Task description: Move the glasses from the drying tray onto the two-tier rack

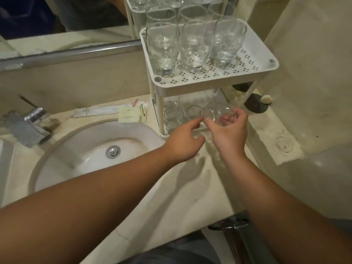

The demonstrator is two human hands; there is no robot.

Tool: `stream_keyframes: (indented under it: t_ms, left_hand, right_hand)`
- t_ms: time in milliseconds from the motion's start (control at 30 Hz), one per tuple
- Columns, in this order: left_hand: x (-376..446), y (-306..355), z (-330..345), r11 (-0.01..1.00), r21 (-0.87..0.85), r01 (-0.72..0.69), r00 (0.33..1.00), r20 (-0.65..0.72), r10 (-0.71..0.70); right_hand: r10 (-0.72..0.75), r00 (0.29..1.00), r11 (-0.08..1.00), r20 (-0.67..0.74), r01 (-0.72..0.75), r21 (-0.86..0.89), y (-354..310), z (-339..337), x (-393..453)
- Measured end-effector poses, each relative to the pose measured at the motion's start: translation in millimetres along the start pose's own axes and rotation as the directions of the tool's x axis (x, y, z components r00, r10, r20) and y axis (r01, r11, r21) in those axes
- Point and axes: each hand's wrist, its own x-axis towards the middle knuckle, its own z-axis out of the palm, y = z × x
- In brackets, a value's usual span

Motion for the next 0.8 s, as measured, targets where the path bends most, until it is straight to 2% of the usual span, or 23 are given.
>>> stream_keyframes:
  t_ms: [167,467,533,667,800]
  left_hand:
    - [16,1,3,1.0,0.027,-0.005,1.0,-0.009,0.006]
    - [34,-10,3,0.989,-0.114,0.095,0.988,-0.109,-0.108]
    - [34,-11,2,0.986,-0.127,0.104,0.985,-0.125,-0.12]
    - [32,-14,-4,0.988,-0.12,0.1,0.98,-0.162,-0.119]
    - [28,-19,-10,0.989,-0.097,0.11,0.973,-0.194,-0.127]
  right_hand:
    - [-0.024,0.999,0.999,-0.036,0.023,-0.032,-2,12,21]
    - [0.011,1.0,1.0,0.003,-0.011,0.008,-2,36,63]
    - [-0.012,0.999,1.0,0.032,0.011,0.022,-2,41,73]
    - [0.027,0.991,0.989,0.128,-0.045,0.14,-2,53,85]
    - [-0.054,0.988,0.998,0.144,0.057,-0.02,0,69,92]
